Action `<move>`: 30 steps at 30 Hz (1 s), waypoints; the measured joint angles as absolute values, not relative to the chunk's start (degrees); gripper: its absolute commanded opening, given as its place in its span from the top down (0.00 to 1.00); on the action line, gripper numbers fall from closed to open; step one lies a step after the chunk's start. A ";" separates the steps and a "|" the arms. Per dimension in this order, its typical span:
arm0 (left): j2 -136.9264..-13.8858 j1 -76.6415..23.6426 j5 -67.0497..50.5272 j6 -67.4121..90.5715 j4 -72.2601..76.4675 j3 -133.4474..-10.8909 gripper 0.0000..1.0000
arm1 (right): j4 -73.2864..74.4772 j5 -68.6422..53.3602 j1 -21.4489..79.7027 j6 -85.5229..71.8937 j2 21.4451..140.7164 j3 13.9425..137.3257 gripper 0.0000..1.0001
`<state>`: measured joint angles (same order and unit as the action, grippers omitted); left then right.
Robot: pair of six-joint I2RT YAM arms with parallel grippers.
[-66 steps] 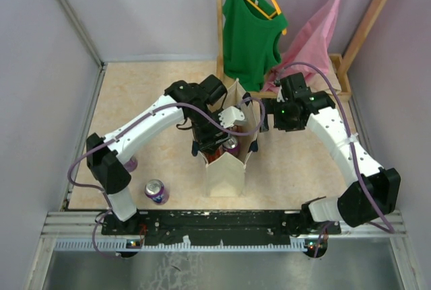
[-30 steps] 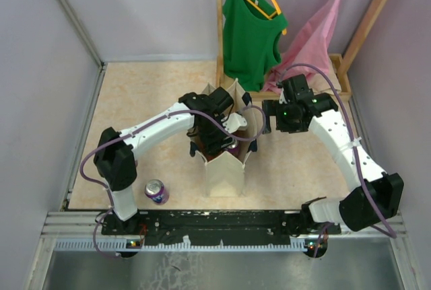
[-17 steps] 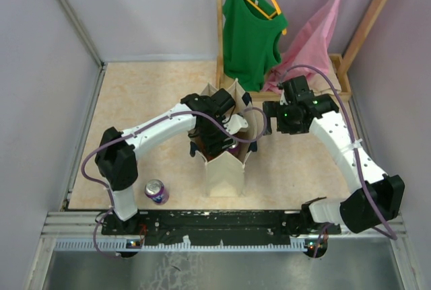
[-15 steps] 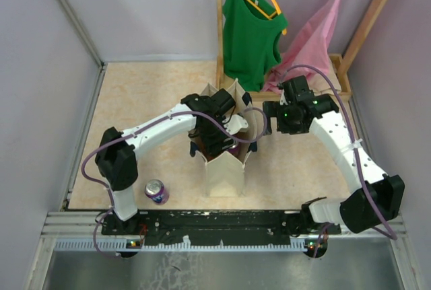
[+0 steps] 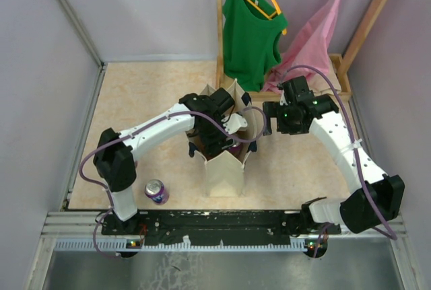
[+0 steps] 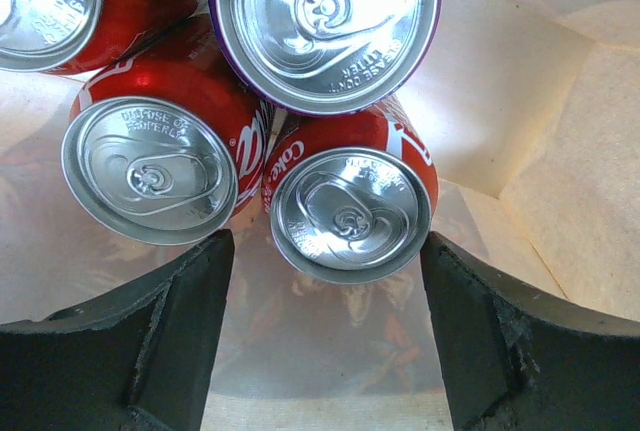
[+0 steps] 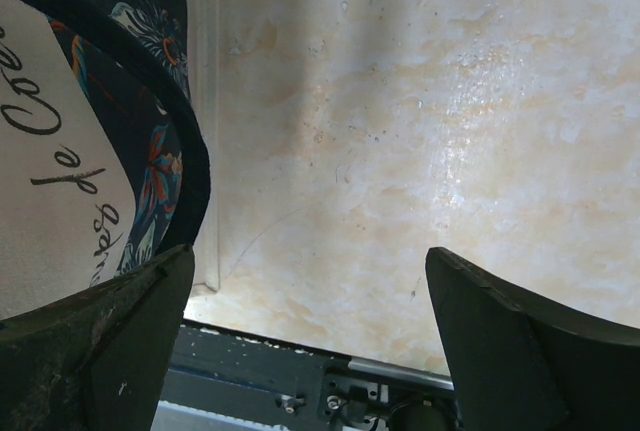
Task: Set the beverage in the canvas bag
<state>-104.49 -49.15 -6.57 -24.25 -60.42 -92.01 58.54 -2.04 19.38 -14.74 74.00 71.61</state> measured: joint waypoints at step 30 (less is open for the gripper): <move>-103.90 -49.15 3.75 -25.63 -57.80 -96.51 0.20 | 58.52 -2.63 19.38 -15.20 74.00 71.61 0.01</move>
<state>-103.90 -49.15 3.75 -25.63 -57.80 -96.51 58.52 -2.63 19.38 -15.20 74.00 71.61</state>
